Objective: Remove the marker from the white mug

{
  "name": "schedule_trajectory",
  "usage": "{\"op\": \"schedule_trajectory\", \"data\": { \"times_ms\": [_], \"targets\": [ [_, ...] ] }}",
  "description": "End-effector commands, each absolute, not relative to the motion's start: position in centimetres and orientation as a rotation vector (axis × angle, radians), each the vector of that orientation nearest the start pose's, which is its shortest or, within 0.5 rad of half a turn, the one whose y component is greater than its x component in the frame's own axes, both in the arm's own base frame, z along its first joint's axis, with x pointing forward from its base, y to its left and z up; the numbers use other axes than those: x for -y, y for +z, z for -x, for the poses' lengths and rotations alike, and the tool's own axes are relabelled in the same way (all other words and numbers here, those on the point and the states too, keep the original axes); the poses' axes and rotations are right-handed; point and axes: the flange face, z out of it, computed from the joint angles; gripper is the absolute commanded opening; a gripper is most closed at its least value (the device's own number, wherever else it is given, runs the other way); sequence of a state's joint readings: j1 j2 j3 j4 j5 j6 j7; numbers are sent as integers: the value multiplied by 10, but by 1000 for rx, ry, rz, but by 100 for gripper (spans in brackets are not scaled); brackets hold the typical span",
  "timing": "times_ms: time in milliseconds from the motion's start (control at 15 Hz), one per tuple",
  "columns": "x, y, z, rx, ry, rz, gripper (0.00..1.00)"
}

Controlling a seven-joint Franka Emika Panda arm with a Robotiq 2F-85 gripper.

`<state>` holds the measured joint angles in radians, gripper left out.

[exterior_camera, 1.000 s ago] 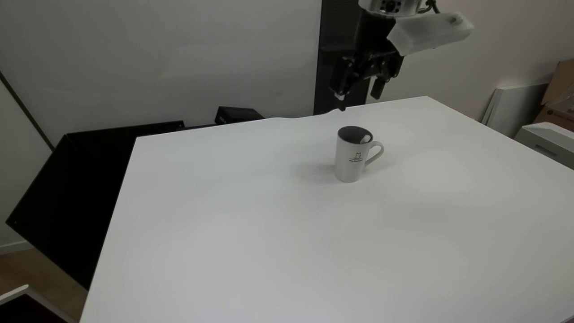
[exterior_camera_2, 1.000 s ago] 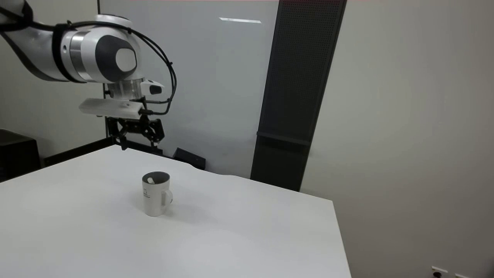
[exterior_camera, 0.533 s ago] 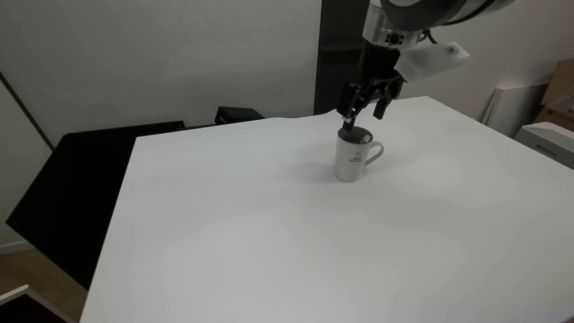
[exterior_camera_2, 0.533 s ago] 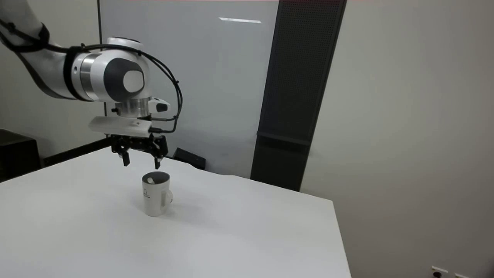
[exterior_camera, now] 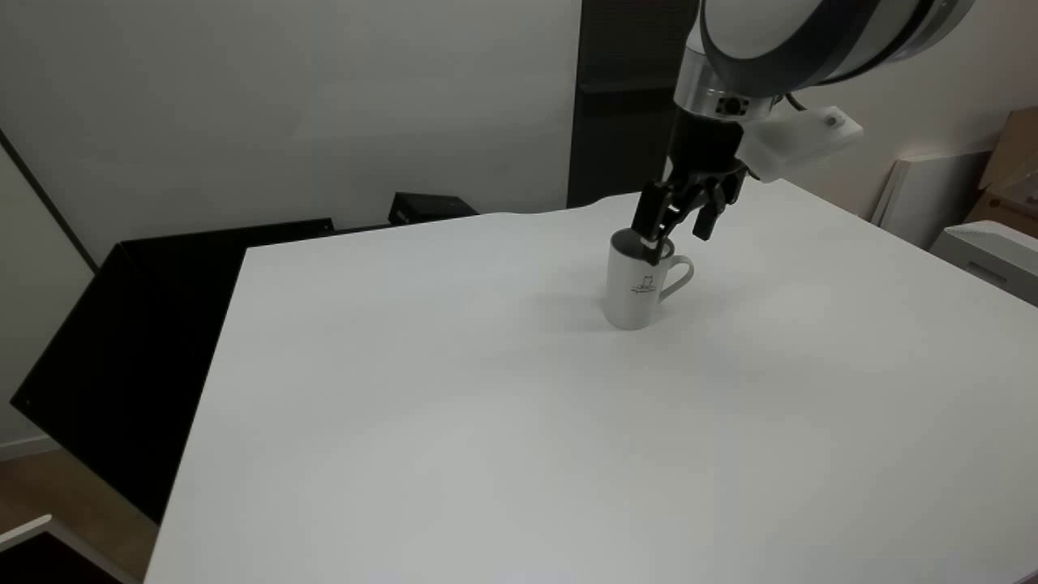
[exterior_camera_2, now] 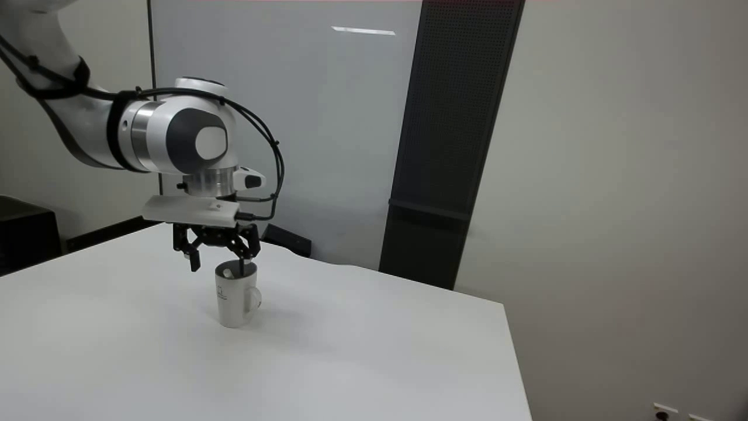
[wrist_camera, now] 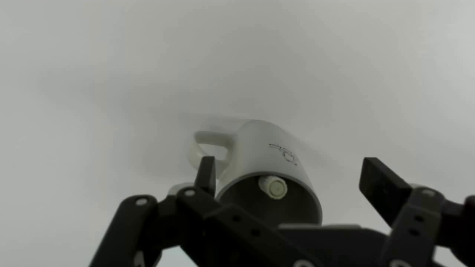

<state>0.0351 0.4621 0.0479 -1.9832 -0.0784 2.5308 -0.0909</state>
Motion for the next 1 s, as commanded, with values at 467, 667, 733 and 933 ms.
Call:
{"op": "schedule_trajectory", "data": {
  "times_ms": [467, 667, 733, 933],
  "targets": [
    [-47, 231, -619, 439, -250, 3141, 100],
    [-47, 230, -618, 454, -297, 3133, 100],
    [-47, 229, -618, 458, -306, 3131, 100],
    [-47, 225, -618, 463, -334, 3126, 100]
  ]
}}
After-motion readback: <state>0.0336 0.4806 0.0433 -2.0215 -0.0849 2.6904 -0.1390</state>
